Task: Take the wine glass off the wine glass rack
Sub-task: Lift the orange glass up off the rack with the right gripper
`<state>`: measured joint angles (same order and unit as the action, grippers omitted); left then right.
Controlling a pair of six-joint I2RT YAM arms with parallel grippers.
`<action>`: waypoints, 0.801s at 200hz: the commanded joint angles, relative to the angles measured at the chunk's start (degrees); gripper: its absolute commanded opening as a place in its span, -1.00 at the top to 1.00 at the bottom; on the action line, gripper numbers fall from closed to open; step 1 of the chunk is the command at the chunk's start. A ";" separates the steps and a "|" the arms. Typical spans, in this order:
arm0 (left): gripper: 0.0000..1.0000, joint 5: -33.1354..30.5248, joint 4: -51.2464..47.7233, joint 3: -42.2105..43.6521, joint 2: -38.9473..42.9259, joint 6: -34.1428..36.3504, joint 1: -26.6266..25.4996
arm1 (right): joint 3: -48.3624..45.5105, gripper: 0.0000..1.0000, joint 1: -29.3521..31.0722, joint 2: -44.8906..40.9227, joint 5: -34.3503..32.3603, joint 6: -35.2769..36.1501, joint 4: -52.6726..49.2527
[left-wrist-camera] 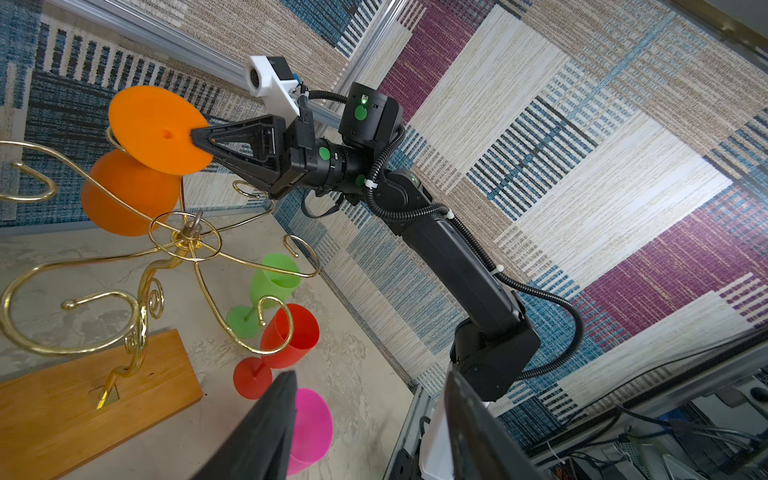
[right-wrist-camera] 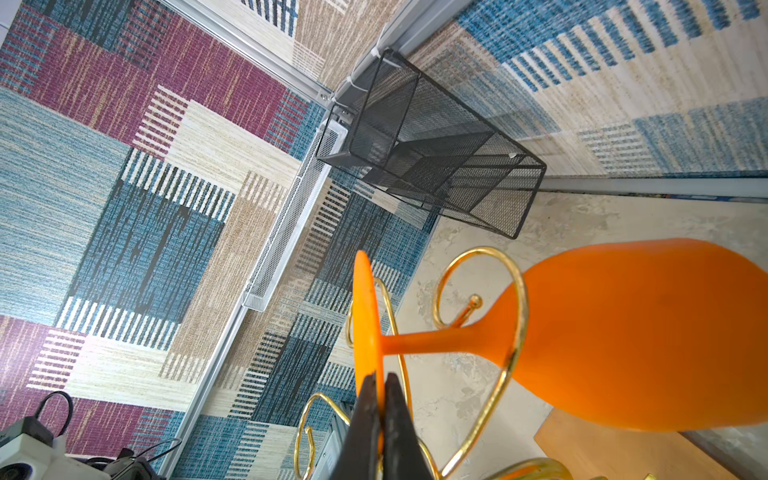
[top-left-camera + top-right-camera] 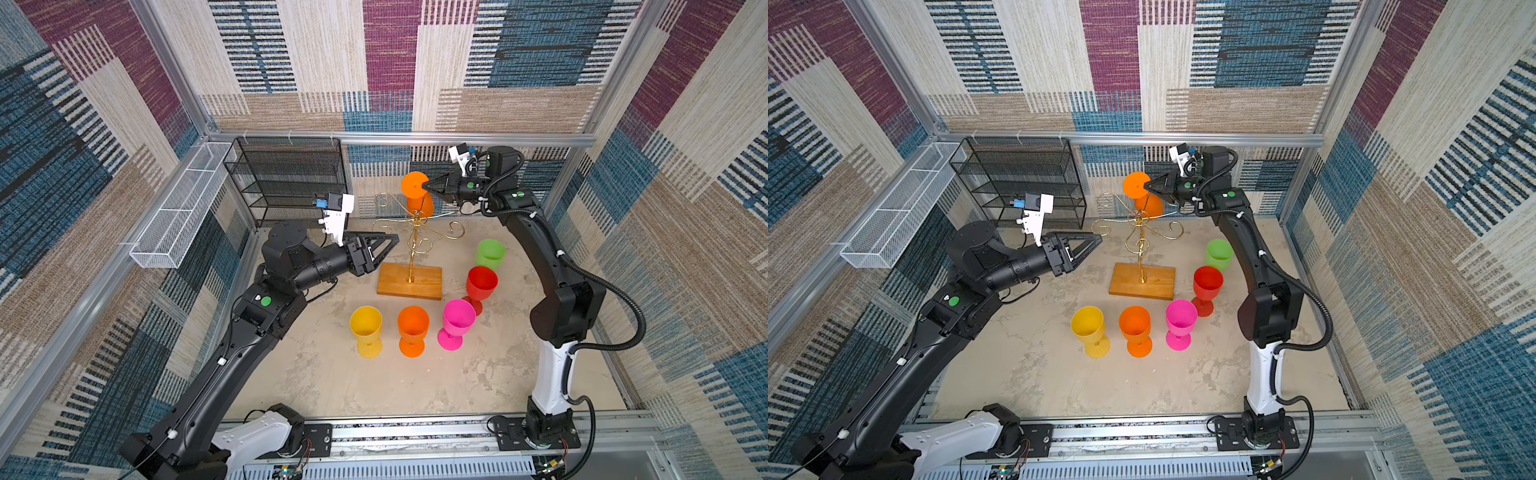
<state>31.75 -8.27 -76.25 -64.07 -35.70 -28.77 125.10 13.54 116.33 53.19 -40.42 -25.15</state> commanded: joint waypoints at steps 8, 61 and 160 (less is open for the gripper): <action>-0.19 0.35 2.12 0.18 0.18 -0.07 0.12 | 0.32 1.00 0.82 -0.15 1.14 0.45 2.36; -0.19 0.41 2.29 0.40 0.38 -0.22 0.20 | 0.58 1.00 2.15 0.54 1.47 -0.31 3.12; -0.19 0.20 1.18 -0.30 0.79 0.27 0.30 | 17.52 1.00 3.21 11.43 3.58 -5.59 2.85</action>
<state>31.88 -8.23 -75.96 -63.88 -35.86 -28.53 137.78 16.80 124.70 55.00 -43.11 -24.77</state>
